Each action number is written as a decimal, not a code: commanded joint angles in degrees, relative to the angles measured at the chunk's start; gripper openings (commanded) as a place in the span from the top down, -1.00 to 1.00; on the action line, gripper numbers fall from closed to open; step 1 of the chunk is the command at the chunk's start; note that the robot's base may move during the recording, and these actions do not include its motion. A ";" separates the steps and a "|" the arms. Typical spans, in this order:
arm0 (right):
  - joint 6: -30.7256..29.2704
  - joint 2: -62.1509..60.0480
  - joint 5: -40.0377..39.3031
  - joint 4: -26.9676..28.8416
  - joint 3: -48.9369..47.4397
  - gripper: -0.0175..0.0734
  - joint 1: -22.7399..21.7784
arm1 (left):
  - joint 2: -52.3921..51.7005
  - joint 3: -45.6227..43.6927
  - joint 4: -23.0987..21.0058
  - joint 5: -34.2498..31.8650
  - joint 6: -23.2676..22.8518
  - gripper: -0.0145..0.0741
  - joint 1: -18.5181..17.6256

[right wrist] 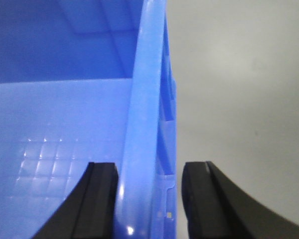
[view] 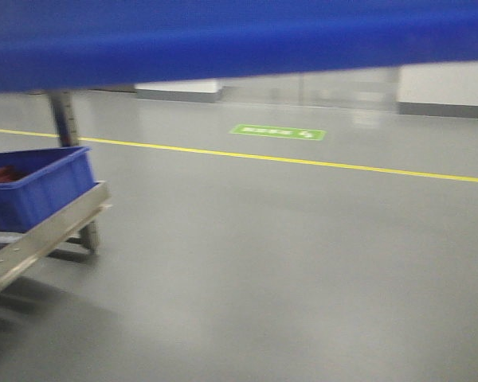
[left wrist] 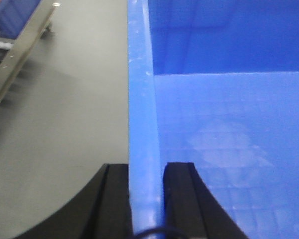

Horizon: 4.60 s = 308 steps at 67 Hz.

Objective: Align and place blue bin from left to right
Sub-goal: 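Carry the blue bin toward the other roller rack of blue bins, then push the held blue bin onto the rack's roller lane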

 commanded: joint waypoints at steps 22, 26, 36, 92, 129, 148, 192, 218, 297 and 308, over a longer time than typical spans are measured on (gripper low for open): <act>2.11 -0.41 -4.76 -1.88 -0.53 0.77 -0.10 | -0.79 -0.67 -0.04 -3.94 0.18 0.92 -0.86; 2.11 -0.41 -4.76 -1.88 -0.53 0.77 -0.10 | -0.79 -0.67 -0.04 -3.94 0.18 0.92 -0.86; 2.11 -0.41 -4.76 -1.88 -0.53 0.77 -0.10 | -0.79 -0.67 -0.04 -3.94 0.18 0.92 -0.86; 2.11 -0.41 -4.76 -1.88 -0.53 0.77 -0.10 | -0.79 -0.67 -0.04 -3.94 0.18 0.92 -0.86; 2.11 -0.41 -4.76 -1.88 -0.53 0.77 -0.10 | -0.79 -0.67 -0.04 -3.94 0.18 0.92 -0.86; 2.11 -0.41 -4.76 -1.88 -0.53 0.77 -0.10 | -0.79 -0.67 -0.04 -3.94 0.18 0.92 -0.86; 2.11 -0.41 -4.76 -1.88 -0.53 0.77 -0.10 | -0.79 -0.67 -0.04 -3.94 0.18 0.92 -0.86; 2.11 -0.41 -4.76 -1.88 -0.53 0.77 -0.10 | -0.79 -0.67 0.21 -3.94 0.18 0.92 -0.86; 2.11 -0.41 -4.76 -1.88 -0.53 0.77 -0.10 | -0.79 -0.67 2.49 -3.94 0.18 0.92 -0.86; 2.11 -0.41 -4.76 -1.88 -0.53 0.77 -0.10 | -0.79 -0.67 2.49 -3.94 0.18 0.92 -0.86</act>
